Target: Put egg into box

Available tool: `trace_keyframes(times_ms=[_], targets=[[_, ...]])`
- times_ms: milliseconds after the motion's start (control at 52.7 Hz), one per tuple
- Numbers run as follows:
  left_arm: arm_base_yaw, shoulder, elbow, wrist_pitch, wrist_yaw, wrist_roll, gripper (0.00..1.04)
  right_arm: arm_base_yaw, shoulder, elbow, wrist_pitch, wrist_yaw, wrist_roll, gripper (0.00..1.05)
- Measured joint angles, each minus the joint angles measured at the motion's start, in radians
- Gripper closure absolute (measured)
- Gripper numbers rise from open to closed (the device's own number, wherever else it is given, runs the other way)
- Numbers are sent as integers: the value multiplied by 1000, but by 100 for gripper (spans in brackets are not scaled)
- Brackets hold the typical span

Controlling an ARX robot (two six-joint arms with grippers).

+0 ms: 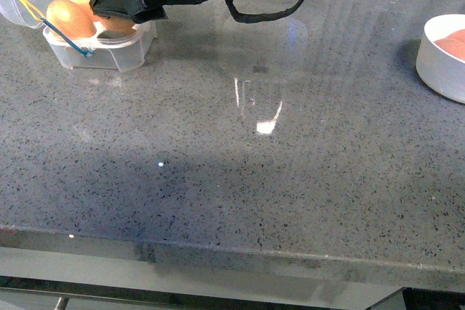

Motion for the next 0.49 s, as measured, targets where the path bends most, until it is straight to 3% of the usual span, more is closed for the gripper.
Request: trace_keyframes(times_ms=[190,493], targets=[[0,0,0,0,0,0,7,6,11,15,-13,33,-3,59],[0,0,0,0,0,0,7,8,16,19,-16,27,-10,6]])
